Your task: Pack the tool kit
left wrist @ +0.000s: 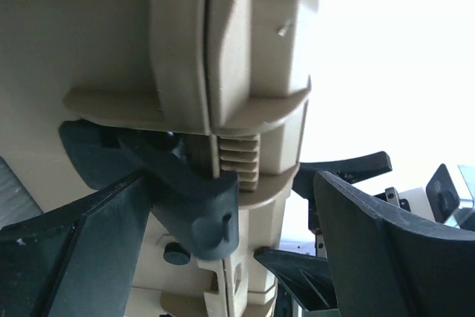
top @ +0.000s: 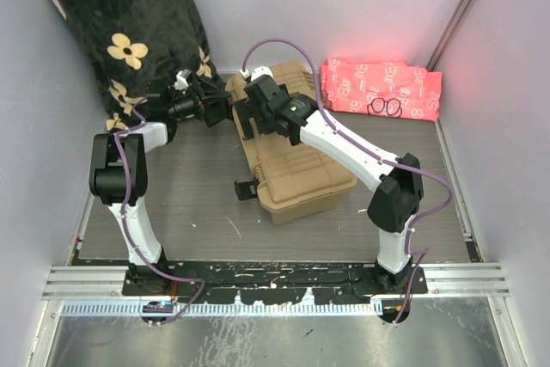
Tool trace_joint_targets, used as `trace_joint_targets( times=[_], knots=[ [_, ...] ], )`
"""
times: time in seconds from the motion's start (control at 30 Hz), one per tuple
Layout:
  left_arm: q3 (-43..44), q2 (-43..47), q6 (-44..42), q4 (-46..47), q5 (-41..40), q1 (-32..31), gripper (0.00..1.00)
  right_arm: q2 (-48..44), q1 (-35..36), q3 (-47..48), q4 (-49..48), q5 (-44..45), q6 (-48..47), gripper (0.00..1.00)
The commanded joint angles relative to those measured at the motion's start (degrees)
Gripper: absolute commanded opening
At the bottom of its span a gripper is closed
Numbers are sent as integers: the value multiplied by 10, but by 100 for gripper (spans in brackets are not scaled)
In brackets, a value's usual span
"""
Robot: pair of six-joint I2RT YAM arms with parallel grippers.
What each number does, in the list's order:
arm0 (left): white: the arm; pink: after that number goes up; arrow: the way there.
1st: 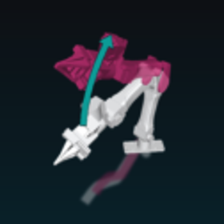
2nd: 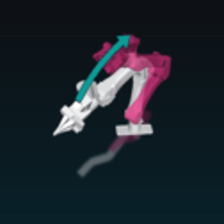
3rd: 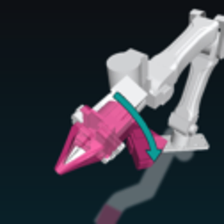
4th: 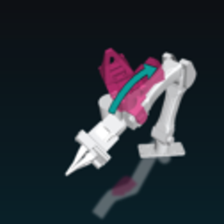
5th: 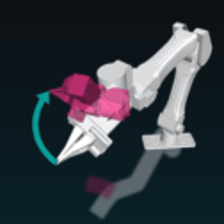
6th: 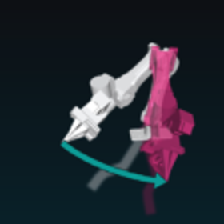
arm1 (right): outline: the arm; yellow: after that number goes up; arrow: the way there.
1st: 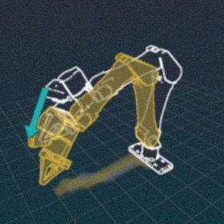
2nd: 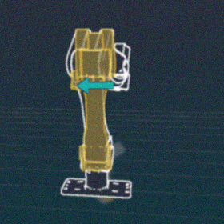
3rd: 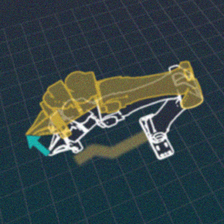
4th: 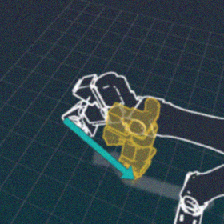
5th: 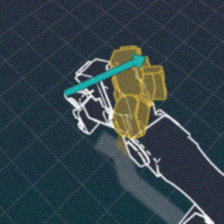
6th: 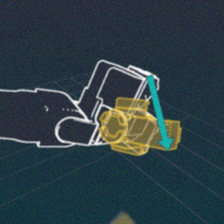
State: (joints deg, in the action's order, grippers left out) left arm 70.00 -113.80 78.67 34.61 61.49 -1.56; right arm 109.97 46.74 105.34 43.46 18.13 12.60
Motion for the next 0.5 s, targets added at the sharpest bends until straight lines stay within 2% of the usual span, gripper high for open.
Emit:
trace_joint_targets(
  times=[0.0, 0.47],
  knots=[
    [19, 51, 20, 42, 28, -76, 89, 104, 26, -99, 208, -211, 13, 89],
    [40, 52, 23, 35, 22, -77, 88, 88, 26, -120, 199, -211, 19, 89]
  ],
)
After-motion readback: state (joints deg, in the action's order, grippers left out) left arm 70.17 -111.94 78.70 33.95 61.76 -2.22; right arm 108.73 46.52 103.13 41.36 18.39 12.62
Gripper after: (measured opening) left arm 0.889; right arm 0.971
